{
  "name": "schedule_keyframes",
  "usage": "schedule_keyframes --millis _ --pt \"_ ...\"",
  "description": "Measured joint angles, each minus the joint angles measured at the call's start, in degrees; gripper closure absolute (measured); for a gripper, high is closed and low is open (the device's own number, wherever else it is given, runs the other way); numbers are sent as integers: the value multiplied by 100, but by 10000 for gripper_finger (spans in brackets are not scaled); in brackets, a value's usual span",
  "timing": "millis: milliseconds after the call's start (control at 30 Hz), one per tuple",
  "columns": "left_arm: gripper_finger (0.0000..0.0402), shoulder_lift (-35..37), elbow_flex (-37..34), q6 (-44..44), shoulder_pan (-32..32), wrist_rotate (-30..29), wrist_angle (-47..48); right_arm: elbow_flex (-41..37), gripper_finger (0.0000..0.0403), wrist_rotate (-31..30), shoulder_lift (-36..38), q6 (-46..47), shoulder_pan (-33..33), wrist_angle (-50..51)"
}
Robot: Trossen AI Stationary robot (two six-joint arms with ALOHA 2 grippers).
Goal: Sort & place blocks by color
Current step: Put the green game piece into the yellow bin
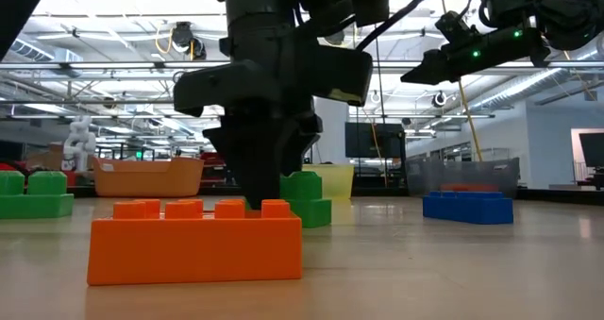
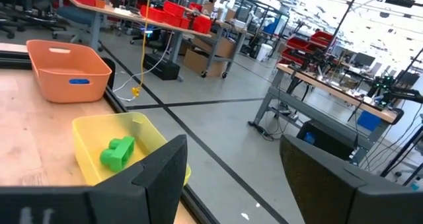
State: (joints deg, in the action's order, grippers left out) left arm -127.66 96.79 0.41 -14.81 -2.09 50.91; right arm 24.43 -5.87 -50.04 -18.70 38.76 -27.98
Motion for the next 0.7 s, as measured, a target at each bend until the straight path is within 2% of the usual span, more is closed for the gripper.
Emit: schedule_keyframes --millis 200,300,467,700 --pt "267 22 -9 97 37 35 -23 0 167 0 0 -13 0 -16" --pt "266 22 -9 -12 124 35 -51 0 167 0 0 -19 0 -16" --pt "266 9 45 -880 492 -97 -145 0 167 0 0 -15 0 -32" --pt "266 473 328 -998 1009 -709 -150 0 167 -2 1 -21 0 -38"
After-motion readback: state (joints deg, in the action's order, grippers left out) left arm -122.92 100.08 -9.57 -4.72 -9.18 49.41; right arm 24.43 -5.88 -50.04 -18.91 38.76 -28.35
